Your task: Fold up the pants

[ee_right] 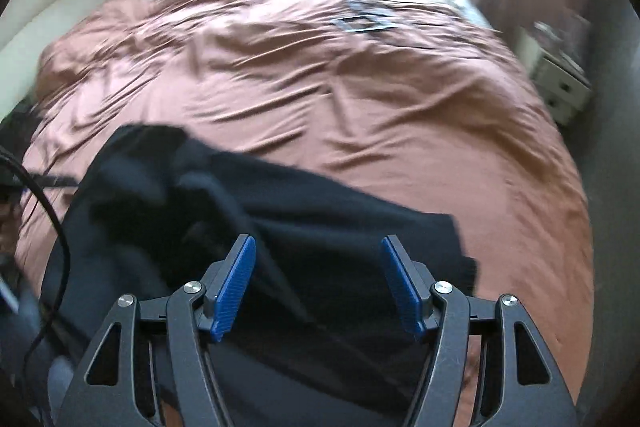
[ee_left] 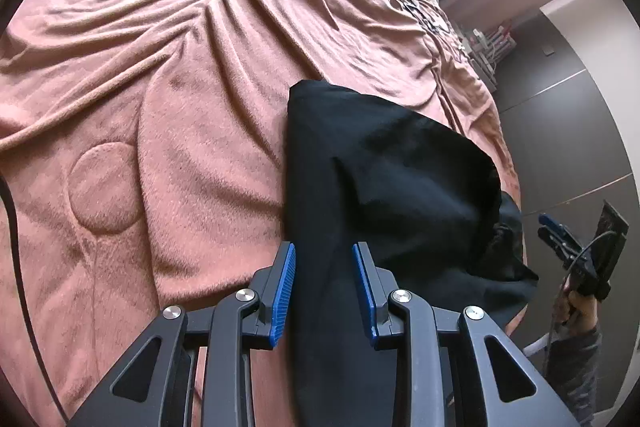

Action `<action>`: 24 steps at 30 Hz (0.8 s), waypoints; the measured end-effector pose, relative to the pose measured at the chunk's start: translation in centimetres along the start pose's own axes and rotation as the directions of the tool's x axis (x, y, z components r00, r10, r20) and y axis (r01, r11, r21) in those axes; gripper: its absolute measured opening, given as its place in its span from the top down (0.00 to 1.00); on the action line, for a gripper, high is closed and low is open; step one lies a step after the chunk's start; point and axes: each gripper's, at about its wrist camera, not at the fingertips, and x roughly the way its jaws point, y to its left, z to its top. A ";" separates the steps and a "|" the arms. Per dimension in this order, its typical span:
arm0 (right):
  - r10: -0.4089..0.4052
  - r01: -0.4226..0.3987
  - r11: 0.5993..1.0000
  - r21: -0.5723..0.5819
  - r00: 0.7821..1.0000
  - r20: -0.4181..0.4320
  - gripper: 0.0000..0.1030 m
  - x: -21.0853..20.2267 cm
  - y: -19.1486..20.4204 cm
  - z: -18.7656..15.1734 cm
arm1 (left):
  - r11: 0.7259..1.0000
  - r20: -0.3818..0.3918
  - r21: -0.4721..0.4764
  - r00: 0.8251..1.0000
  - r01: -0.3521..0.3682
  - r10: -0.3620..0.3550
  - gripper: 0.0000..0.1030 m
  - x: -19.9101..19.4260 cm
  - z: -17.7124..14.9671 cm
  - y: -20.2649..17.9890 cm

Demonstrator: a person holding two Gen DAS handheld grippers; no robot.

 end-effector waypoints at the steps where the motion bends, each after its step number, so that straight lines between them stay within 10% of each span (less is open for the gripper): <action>1: 0.020 -0.020 1.000 -0.020 1.000 -0.005 0.39 0.2 0.6 -0.1 | 1.000 0.000 -0.001 1.000 0.001 -0.001 0.70 -0.1 -0.1 0.1; 13: 0.071 -0.097 0.975 -0.200 0.988 -0.134 0.51 5.2 3.2 1.7 | 1.000 0.008 -0.016 1.000 0.001 -0.001 0.70 -1.2 -0.4 0.7; 16: 0.083 -0.121 0.973 -0.199 0.978 -0.192 0.75 6.7 3.1 1.6 | 1.000 0.009 -0.015 1.000 0.003 -0.002 0.70 -1.4 -0.4 0.7; 18: 0.082 -0.116 0.975 -0.188 0.980 -0.183 0.98 6.6 3.0 1.6 | 1.000 0.010 -0.010 1.000 0.001 -0.001 0.70 -1.4 -0.4 0.6; 24: 0.073 -0.073 0.997 -0.005 0.997 -0.023 1.00 2.9 -1.4 2.4 | 1.000 0.001 0.016 1.000 -0.009 0.009 0.70 -1.3 -0.2 0.1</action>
